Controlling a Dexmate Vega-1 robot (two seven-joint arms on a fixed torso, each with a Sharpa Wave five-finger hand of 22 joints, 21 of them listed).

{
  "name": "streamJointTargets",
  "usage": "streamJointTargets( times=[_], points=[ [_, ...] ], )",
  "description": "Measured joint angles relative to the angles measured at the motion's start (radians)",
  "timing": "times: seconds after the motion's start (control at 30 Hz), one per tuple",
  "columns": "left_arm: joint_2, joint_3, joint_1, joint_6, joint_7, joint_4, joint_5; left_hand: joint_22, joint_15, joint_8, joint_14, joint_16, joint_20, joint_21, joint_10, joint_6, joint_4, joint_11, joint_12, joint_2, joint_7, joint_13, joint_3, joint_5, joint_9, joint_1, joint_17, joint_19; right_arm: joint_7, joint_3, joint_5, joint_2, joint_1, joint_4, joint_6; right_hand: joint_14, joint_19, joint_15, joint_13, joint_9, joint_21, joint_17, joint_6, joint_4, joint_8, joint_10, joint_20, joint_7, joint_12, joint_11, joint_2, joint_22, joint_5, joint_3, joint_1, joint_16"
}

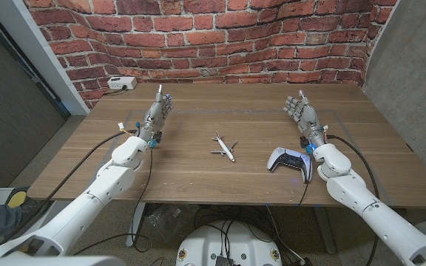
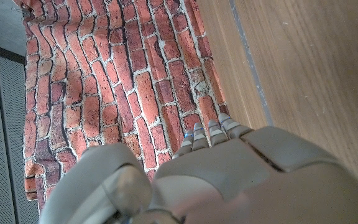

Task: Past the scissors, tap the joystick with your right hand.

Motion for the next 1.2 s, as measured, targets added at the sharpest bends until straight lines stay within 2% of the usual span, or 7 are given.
streamJointTargets(
  times=[0.3,0.63,0.83,0.93,1.03,1.2],
  points=[
    [0.011,-0.008,0.017,0.001,-0.006,-0.016,-0.012,0.0,0.001,0.008,0.011,0.0,0.005,0.008,0.015,0.014,0.0,0.002,0.003,0.002,-0.003,0.0,0.0,0.0,0.0,0.002,0.0,0.005,-0.019,0.026,-0.009,-0.031,-0.066,-0.071,0.005,0.011,0.001,-0.001,0.0,0.005,0.0,0.0,0.037,0.0,0.018,0.013,0.001,-0.012,0.0,-0.002,0.0,0.0,0.004,0.0,0.0,0.0],
    [0.029,-0.015,0.037,0.005,-0.016,-0.04,-0.014,0.0,-0.003,0.008,0.023,0.0,0.011,0.008,0.031,0.035,-0.001,0.005,0.009,0.008,-0.003,0.0,0.001,0.0,0.0,0.008,0.0,0.021,-0.048,0.062,-0.027,-0.059,-0.144,-0.133,0.039,0.023,0.01,-0.005,0.0,0.005,0.0,0.0,0.046,0.0,0.018,0.027,0.0,-0.021,0.0,-0.002,0.0,0.0,0.004,0.0,0.0,0.0],
    [0.029,-0.009,0.037,0.007,-0.018,-0.048,-0.012,0.0,0.0,0.008,0.029,0.008,0.01,0.008,0.035,0.041,-0.003,0.007,0.01,0.008,-0.009,0.0,0.003,0.0,0.0,0.008,0.0,0.022,-0.062,0.092,-0.041,-0.079,-0.205,-0.175,0.076,0.049,0.045,-0.012,0.0,0.005,0.01,0.0,0.054,0.0,0.018,0.045,-0.002,-0.029,0.008,-0.009,0.0,0.0,0.004,0.0,0.0,0.008],
    [0.03,-0.008,0.038,0.009,-0.018,-0.053,-0.01,0.0,-0.002,0.008,0.031,0.008,0.005,0.008,0.035,0.046,-0.003,0.007,0.01,0.012,-0.003,0.0,0.003,0.0,0.0,0.012,0.0,0.027,-0.071,0.107,-0.054,-0.085,-0.236,-0.191,0.095,0.068,0.066,-0.018,0.0,0.005,0.017,0.0,0.07,-0.003,0.022,0.066,-0.006,-0.03,0.015,-0.015,0.005,0.0,0.004,-0.003,0.005,0.008],
    [0.032,-0.007,0.039,0.012,-0.018,-0.056,-0.008,0.0,-0.004,0.008,0.032,0.008,0.005,0.008,0.04,0.046,-0.003,0.002,0.01,0.016,-0.003,0.0,0.003,0.0,0.0,0.016,0.0,0.027,-0.077,0.12,-0.064,-0.089,-0.262,-0.205,0.107,0.08,0.077,-0.019,0.0,0.005,0.019,0.0,0.079,-0.003,0.022,0.084,-0.01,-0.039,0.016,-0.019,0.005,0.0,0.004,-0.003,0.005,0.008],
    [0.036,-0.005,0.04,0.017,-0.018,-0.061,-0.004,0.0,-0.004,0.008,0.032,0.008,0.005,0.008,0.04,0.046,-0.007,0.002,0.01,0.022,-0.003,0.0,0.007,0.0,0.0,0.022,0.0,0.026,-0.081,0.136,-0.075,-0.093,-0.298,-0.223,0.125,0.096,0.087,-0.025,0.0,0.005,0.019,0.0,0.088,-0.003,0.022,0.093,-0.013,-0.038,0.021,-0.021,0.005,0.0,0.004,-0.003,0.013,0.015]
  ],
)
